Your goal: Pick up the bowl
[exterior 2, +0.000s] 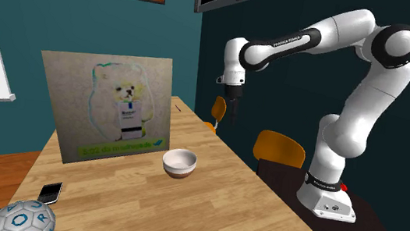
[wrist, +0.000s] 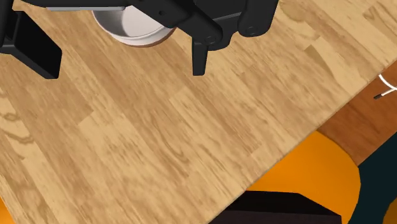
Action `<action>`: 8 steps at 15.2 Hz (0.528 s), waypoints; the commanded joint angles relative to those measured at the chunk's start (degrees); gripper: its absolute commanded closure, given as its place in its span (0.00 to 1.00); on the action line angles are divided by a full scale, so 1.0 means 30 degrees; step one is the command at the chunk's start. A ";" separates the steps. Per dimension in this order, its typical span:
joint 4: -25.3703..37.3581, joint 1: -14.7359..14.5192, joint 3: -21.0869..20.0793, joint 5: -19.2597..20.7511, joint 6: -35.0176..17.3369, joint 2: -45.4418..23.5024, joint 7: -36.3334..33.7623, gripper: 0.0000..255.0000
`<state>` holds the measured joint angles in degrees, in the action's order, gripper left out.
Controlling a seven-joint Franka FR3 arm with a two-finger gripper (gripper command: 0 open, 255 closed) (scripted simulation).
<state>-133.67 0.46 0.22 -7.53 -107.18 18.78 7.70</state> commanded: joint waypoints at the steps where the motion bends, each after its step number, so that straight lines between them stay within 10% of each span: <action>1: 0.0520 -0.0066 -0.0036 -0.0120 -0.0983 -0.1496 0.0112 0.00; 8: 0.3353 -0.0163 -0.0052 -0.0466 -0.3314 -0.6699 0.0611 0.00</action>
<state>-124.83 0.04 0.12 -8.73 -115.76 1.26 9.34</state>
